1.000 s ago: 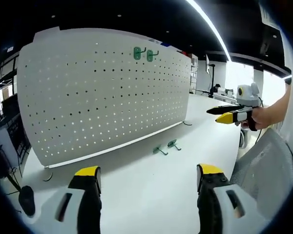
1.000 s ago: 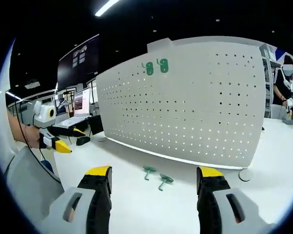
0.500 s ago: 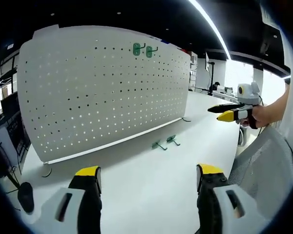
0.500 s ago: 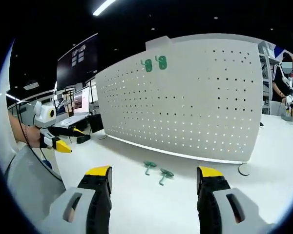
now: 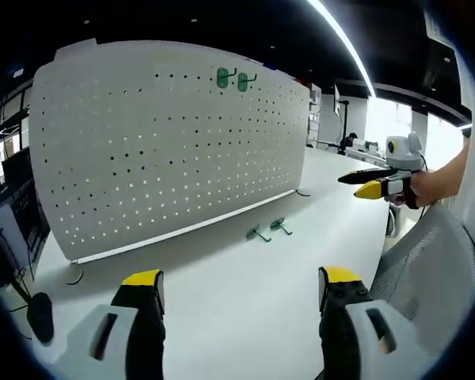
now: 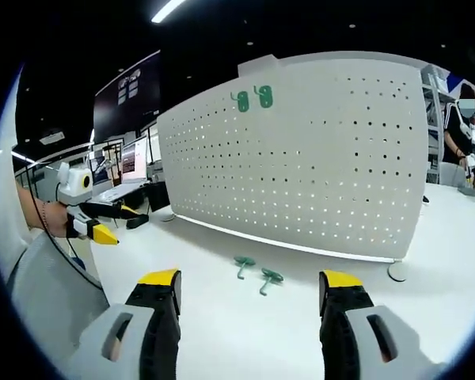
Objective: Insert the hook assembly into the mounting plate slot until the hook locks in place.
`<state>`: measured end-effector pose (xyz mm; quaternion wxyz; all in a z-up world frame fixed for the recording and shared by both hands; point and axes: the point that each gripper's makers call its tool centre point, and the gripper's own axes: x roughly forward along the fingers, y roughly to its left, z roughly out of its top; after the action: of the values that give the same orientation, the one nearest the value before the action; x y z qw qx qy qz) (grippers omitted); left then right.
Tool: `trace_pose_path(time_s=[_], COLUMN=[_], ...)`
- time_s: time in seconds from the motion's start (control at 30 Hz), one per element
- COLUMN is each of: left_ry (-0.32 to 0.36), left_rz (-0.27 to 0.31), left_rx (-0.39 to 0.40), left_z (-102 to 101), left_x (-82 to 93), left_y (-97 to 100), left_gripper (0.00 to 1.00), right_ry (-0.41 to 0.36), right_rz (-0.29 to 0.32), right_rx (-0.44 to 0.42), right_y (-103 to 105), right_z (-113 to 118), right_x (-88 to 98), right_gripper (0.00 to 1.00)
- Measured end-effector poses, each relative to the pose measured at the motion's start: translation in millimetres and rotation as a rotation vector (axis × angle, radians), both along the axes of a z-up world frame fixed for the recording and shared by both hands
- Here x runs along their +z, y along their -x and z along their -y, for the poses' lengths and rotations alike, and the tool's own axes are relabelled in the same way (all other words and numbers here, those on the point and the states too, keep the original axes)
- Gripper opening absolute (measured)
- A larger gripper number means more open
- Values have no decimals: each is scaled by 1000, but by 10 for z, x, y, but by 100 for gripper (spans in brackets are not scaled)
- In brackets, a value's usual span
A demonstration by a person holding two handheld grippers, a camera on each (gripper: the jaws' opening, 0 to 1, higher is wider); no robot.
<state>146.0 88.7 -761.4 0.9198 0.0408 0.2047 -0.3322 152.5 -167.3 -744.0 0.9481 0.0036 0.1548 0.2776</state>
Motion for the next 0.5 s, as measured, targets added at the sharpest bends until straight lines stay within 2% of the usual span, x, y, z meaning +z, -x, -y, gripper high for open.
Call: trace_pose_path(time_s=[0.5], left_ry=[-5], left_rz=[0], left_rx=[-13], left_z=[21], left_x=[14], left_y=[-30], left_gripper=[82], right_ry=[2], right_rz=[-9], right_rx=[9], right_y=[15], right_z=[-19], right_x=[-26], right_gripper=[69])
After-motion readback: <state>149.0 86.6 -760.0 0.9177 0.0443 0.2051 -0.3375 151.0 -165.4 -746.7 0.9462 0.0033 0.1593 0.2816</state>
